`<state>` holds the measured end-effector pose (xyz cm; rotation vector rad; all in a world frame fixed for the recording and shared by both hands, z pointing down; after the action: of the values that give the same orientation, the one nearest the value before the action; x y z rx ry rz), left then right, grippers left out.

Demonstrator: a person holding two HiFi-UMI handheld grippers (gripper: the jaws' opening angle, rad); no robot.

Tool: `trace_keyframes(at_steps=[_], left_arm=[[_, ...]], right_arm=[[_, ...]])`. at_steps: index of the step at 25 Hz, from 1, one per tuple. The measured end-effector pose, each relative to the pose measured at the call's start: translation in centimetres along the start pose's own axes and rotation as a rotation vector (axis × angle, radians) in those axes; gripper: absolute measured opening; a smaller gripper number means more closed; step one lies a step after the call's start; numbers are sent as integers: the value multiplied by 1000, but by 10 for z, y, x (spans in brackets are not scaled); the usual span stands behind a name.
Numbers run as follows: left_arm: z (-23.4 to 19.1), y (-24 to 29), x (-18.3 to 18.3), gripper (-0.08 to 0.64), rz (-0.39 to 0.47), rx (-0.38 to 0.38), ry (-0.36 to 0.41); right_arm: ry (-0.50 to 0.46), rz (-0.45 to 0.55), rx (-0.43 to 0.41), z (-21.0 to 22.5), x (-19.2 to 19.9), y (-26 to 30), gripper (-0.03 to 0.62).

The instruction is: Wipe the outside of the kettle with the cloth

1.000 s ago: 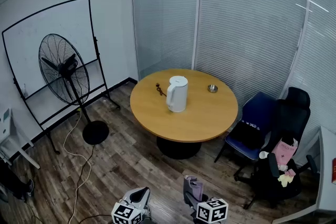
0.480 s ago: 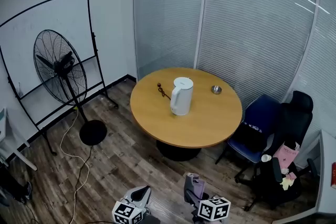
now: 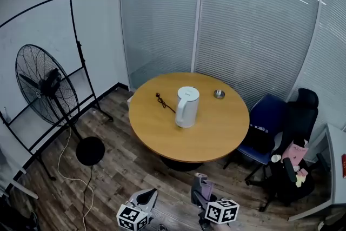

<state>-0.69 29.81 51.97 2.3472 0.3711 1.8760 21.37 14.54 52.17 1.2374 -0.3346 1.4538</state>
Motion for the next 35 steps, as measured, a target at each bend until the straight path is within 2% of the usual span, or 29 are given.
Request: trace_keyframes(at_steps=[7,12,17,21,25,30,35], left_arm=[[-50,5,-9,11,-26,43,6],[-65,26,-11,11,-33,61,-13],[-88,61,-10,11,-22,52,-9],[-92,97,-31,12,-32,41,-13],[-107,142,-45,12,2,27,17],[-115,189,-62,12,10,-2,18],[-121,223,-73,14,4,-34,13]], right_arm=[[21,8,42,-17,-7,35,109],[24,-3,69,-6,-19,54,109],[25,-12,65,19,-38,83,109],[14,-21,49,45,-64,106,109],[-3,-29,22,74,-93,132,109],[-24,-46,-11,108,-127,159,109],[-87,-64,-40,133,-154,180,109]])
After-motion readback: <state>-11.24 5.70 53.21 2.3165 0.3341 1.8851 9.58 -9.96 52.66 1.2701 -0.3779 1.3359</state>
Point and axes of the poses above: the fingertips, and each gripper's own axes: y forward along the fingers, z to its right, x out of its underside, the point moved 9 cm from there along -y, backward along the fingers, and after that the axes turned 4 degrees about -y, right-handed, at the moved point
